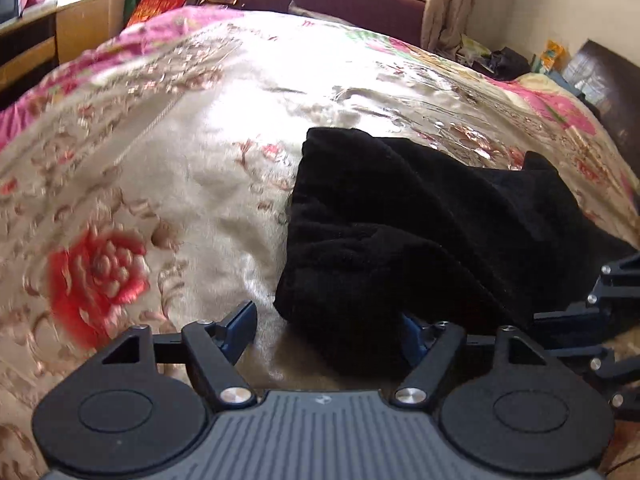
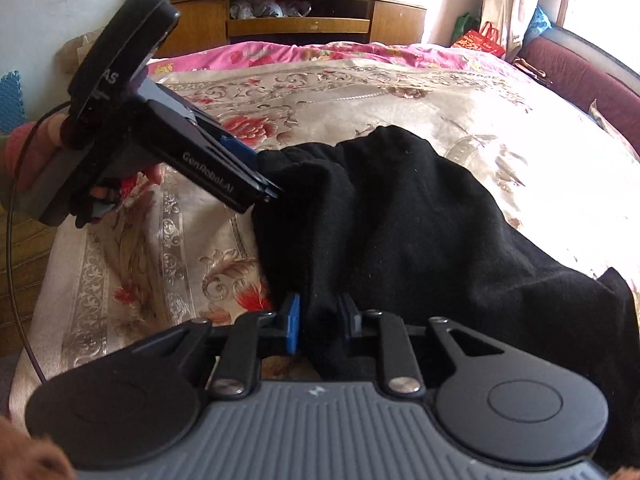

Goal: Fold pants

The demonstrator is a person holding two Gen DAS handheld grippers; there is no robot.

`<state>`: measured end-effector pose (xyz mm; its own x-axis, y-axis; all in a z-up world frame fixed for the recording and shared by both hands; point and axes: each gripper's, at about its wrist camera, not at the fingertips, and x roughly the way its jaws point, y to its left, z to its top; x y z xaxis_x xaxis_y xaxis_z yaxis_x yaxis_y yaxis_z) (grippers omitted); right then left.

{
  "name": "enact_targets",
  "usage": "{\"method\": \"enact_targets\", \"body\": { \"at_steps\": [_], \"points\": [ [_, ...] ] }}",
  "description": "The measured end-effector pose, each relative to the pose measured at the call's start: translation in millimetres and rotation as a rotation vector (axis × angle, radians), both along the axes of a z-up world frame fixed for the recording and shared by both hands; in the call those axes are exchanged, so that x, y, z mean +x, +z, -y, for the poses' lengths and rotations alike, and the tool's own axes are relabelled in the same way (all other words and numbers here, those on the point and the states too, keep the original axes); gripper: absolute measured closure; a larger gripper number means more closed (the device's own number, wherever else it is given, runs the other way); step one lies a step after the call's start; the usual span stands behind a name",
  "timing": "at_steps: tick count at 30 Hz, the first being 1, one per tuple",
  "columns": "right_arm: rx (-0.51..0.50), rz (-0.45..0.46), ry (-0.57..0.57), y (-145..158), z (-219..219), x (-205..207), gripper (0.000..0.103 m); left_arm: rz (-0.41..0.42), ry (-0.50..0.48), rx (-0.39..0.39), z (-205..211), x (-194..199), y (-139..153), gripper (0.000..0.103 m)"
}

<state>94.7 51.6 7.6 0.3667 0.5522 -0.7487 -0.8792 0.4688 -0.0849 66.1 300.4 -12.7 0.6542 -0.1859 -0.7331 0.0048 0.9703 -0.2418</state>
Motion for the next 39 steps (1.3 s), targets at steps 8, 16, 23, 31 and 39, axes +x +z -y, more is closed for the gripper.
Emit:
{"method": "enact_targets", "body": {
  "at_steps": [8, 16, 23, 31, 39],
  "points": [
    [-0.023, 0.125, 0.095, -10.4, -17.6, -18.7, 0.065, 0.007, 0.021, -0.054, 16.3, -3.2, -0.8, 0.01],
    [-0.039, 0.125, 0.078, -21.7, -30.3, -3.5, 0.063, -0.017, 0.082, -0.057, 25.8, 8.7, -7.1, 0.006],
    [-0.042, 0.125, 0.021, -36.5, -54.6, 11.0, 0.053, 0.011, 0.153, -0.054, 31.4, 21.1, -3.5, 0.046],
    [-0.038, 0.06, 0.003, -34.5, -84.1, 10.8, 0.076, 0.026, 0.173, -0.102, 9.8, -0.8, -1.1, 0.06],
    [0.007, 0.005, 0.043, -28.2, -121.5, -3.0, 0.078, 0.021, 0.255, -0.052, -19.7, -30.4, 7.8, 0.061]
  ]
}}
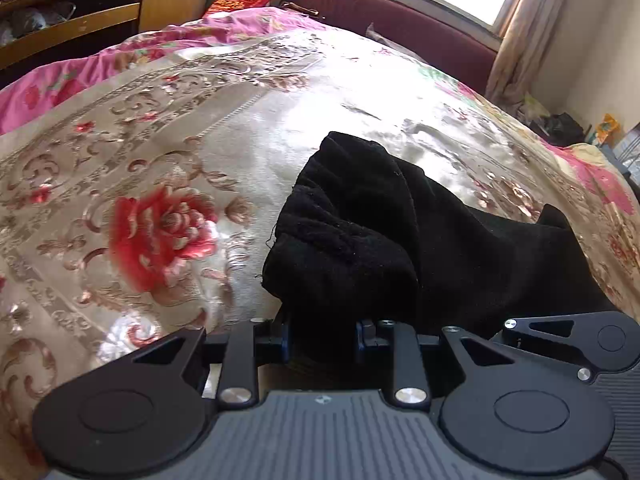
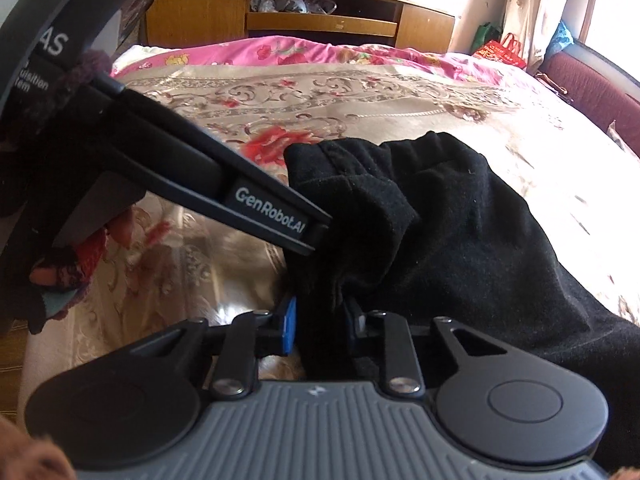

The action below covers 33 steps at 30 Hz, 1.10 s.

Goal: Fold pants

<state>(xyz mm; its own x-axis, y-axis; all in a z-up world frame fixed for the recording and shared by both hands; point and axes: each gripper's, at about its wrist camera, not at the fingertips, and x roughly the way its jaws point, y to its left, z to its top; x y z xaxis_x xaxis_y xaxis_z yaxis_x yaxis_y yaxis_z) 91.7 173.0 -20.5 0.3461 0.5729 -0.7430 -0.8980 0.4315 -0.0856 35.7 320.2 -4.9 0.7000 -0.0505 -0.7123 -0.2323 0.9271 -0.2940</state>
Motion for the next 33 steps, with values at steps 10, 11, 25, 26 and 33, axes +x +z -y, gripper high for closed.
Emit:
{"method": "enact_targets", "body": {
  "at_steps": [10, 11, 25, 26, 33],
  "points": [
    [0.13, -0.068, -0.106, 35.9, 59.1, -4.1, 0.074, -0.04, 0.046, 0.207, 15.9, -19.1, 27.4, 0.058],
    [0.14, -0.077, -0.131, 37.7, 70.0, -3.0, 0.074, -0.038, 0.051, 0.225, 18.7, -20.0, 32.5, 0.058],
    [0.209, -0.062, -0.481, 43.3, 211.7, 8.8, 0.065, -0.023, -0.12, 0.415, 123.9, -1.4, 71.1, 0.055],
    [0.216, -0.061, -0.511, 43.0, 223.9, 9.6, 0.065, -0.023, -0.141, 0.421, 133.2, 1.8, 71.1, 0.054],
    [0.25, -0.084, -0.751, 30.2, 320.5, 10.0, 0.061, -0.024, -0.312, 0.382, 212.3, 27.5, 52.3, 0.051]
  ]
}}
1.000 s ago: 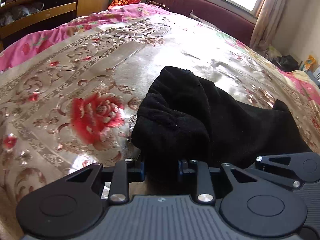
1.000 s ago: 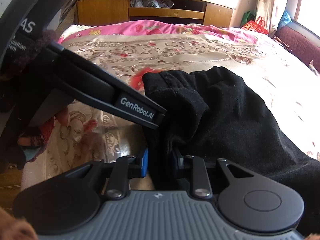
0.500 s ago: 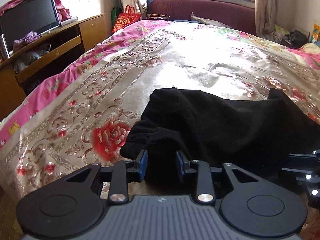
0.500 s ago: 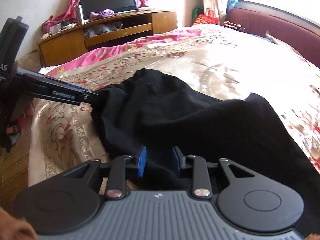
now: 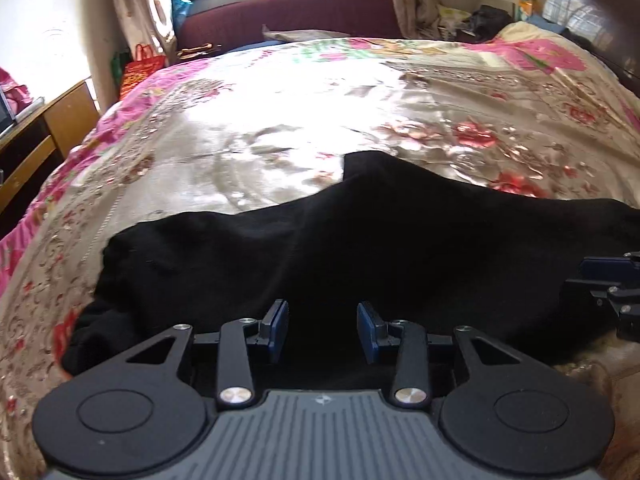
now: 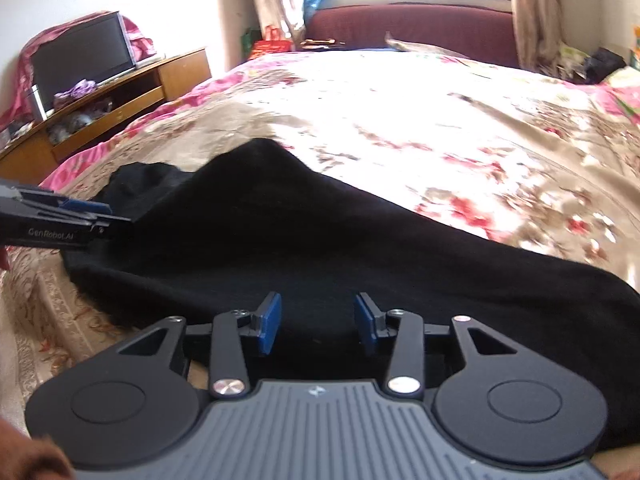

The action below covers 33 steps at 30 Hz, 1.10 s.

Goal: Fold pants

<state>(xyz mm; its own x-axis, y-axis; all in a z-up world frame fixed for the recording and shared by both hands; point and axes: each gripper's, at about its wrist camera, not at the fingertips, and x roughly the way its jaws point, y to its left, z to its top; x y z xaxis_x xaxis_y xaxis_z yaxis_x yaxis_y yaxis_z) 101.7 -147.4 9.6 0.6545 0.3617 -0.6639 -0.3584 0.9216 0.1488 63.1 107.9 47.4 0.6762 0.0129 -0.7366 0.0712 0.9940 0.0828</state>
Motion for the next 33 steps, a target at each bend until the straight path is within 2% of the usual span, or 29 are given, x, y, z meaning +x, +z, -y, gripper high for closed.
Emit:
{"method": "enact_targets", "body": {
  "at_steps": [4, 8, 12, 16, 19, 20, 22, 24, 26, 27, 28, 30, 33],
  "points": [
    [0.013, -0.019, -0.193, -6.7, 72.0, -3.6, 0.061, -0.039, -0.111, 0.002, 55.9, 14.4, -22.3, 0.051],
    [0.057, -0.04, -0.418, -9.3, 150.7, -10.8, 0.061, -0.07, -0.199, 0.059, 100.3, 23.8, -42.9, 0.051],
    [0.11, -0.047, -0.612, -14.8, 218.9, -19.6, 0.061, -0.061, -0.24, 0.143, 122.3, 29.4, -47.0, 0.051],
    [0.252, 0.005, -0.726, -8.7, 276.3, -25.6, 0.061, -0.082, -0.262, 0.166, 125.2, 32.9, -42.8, 0.051],
    [0.212, 0.046, -0.735, 0.4, 297.9, -13.8, 0.058, -0.101, -0.263, 0.185, 127.8, 36.4, -41.7, 0.05],
    [0.181, 0.032, -0.716, 0.3, 301.4, -5.6, 0.055, -0.104, -0.263, 0.194, 129.9, 37.0, -41.3, 0.05],
    [0.116, 0.009, -0.685, -4.8, 305.1, 9.1, 0.054, -0.105, -0.269, 0.206, 134.6, 37.4, -41.0, 0.05],
    [0.041, -0.053, -0.633, -16.4, 304.4, 25.7, 0.055, -0.105, -0.275, 0.211, 139.8, 37.8, -41.5, 0.05],
    [0.019, -0.102, -0.596, -25.5, 300.3, 33.5, 0.056, -0.1, -0.284, 0.226, 144.6, 37.3, -42.0, 0.05],
    [0.041, -0.119, -0.579, -28.5, 299.9, 34.7, 0.066, -0.098, -0.289, 0.234, 146.7, 37.3, -42.1, 0.05],
    [0.047, -0.129, -0.576, -29.6, 298.9, 34.1, 0.071, -0.096, -0.296, 0.24, 148.2, 37.1, -42.1, 0.05],
    [0.052, -0.112, -0.582, -25.1, 301.6, 33.3, 0.096, -0.096, -0.307, 0.246, 152.2, 39.2, -42.5, 0.05],
    [0.121, -0.059, -0.593, -6.4, 313.1, 35.7, 0.099, -0.099, -0.317, 0.249, 153.6, 41.4, -42.3, 0.05]
  ]
}}
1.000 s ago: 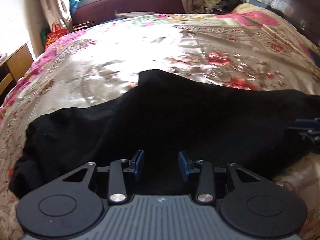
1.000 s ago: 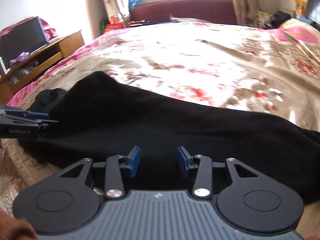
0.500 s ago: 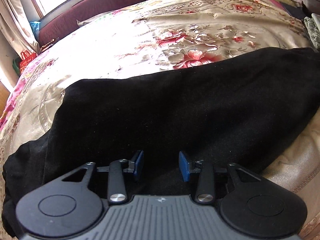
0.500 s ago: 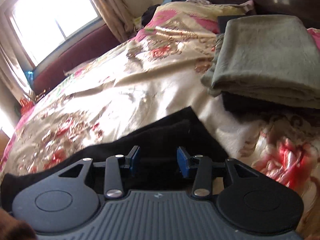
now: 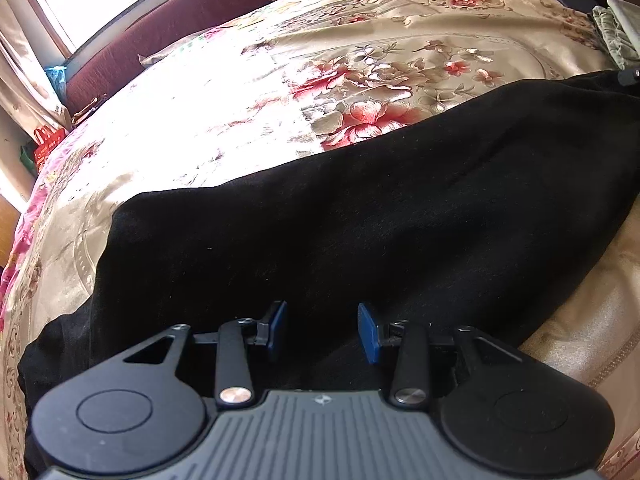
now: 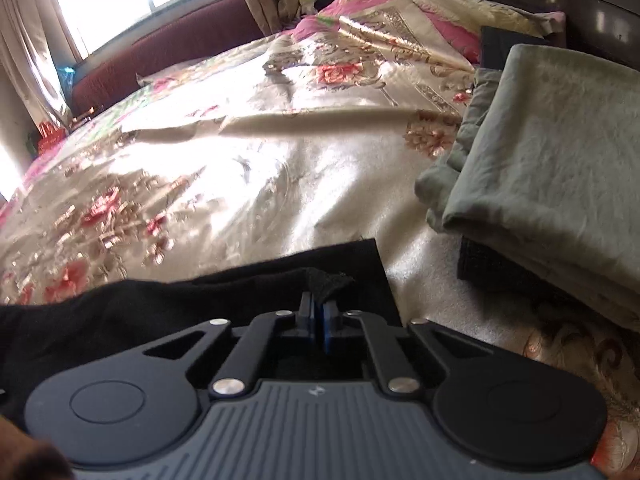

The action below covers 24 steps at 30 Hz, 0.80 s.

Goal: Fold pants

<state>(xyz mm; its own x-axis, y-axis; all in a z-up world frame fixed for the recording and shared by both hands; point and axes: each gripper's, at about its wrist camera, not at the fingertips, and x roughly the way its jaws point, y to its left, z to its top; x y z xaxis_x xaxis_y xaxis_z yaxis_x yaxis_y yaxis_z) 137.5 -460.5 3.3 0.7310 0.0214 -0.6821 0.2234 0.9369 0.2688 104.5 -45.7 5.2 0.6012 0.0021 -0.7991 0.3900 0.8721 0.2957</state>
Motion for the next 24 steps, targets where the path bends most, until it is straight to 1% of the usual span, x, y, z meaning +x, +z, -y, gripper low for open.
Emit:
{"method": "enact_targets", "body": {
  "at_steps": [2, 4, 6, 7, 8, 9, 10, 12, 14, 16, 17, 18, 19, 20, 22, 23, 24],
  "points": [
    [-0.03, 0.037, -0.017, 13.5, 6.8, 10.1, 0.099, 0.0, 0.003, -0.004, 0.3, 1.2, -0.1, 0.05],
    [-0.054, 0.034, -0.031, 13.2, 10.5, 21.9, 0.099, 0.001, 0.01, -0.008, 0.8, 1.3, -1.6, 0.05],
    [-0.122, -0.027, -0.036, 1.0, 7.7, 33.8, 0.098, 0.006, 0.009, -0.001, 1.8, 0.5, -4.8, 0.05],
    [-0.191, -0.057, -0.025, -5.6, 1.3, 36.5, 0.098, 0.011, 0.007, 0.004, 2.2, -0.2, -5.9, 0.05],
    [-0.27, -0.091, -0.011, -10.5, -7.0, 37.3, 0.096, 0.017, 0.002, 0.01, 1.7, -2.2, -6.3, 0.049],
    [-0.291, -0.088, -0.015, -11.3, -10.9, 32.8, 0.092, 0.023, -0.004, 0.016, 1.9, -3.9, -6.0, 0.049],
    [-0.263, -0.069, -0.024, -8.9, -10.6, 24.9, 0.092, 0.027, -0.01, 0.019, 1.9, -5.2, -5.6, 0.049],
    [-0.195, -0.026, -0.053, 0.1, -7.5, 7.3, 0.088, 0.03, -0.017, 0.018, 0.9, -6.8, -4.9, 0.048],
    [-0.192, 0.017, -0.083, 10.3, -10.6, -13.5, 0.088, 0.03, -0.013, 0.007, -0.2, -7.0, -3.6, 0.048],
    [-0.166, 0.058, -0.091, 16.7, -15.3, -33.9, 0.082, 0.031, -0.004, -0.006, -1.6, -7.8, -3.5, 0.048],
    [-0.139, 0.071, -0.077, 15.2, -19.2, -41.4, 0.077, 0.032, -0.001, -0.009, -1.7, -8.6, -4.4, 0.047],
    [-0.121, 0.06, -0.052, 10.2, -23.5, -43.0, 0.076, 0.038, 0.0, -0.006, -1.5, -9.9, -5.3, 0.047],
    [-0.113, 0.029, -0.018, 1.5, -28.9, -40.7, 0.075, 0.046, -0.003, -0.001, -0.9, -11.4, -5.9, 0.047],
    [-0.123, -0.013, -0.008, -9.0, -32.9, -35.6, 0.073, 0.052, -0.007, 0.007, 0.2, -13.1, -6.1, 0.047],
    [-0.132, -0.077, -0.028, -27.4, -32.9, -28.9, 0.073, 0.057, -0.02, 0.022, 2.0, -17.6, -5.5, 0.047],
    [-0.118, -0.078, -0.05, -28.8, -30.5, -30.1, 0.078, 0.056, -0.026, 0.026, 1.9, -20.5, -5.0, 0.047],
    [-0.106, -0.073, -0.07, -25.1, -29.7, -31.9, 0.076, 0.054, -0.03, 0.028, 1.1, -23.5, -3.9, 0.047]
  ]
}}
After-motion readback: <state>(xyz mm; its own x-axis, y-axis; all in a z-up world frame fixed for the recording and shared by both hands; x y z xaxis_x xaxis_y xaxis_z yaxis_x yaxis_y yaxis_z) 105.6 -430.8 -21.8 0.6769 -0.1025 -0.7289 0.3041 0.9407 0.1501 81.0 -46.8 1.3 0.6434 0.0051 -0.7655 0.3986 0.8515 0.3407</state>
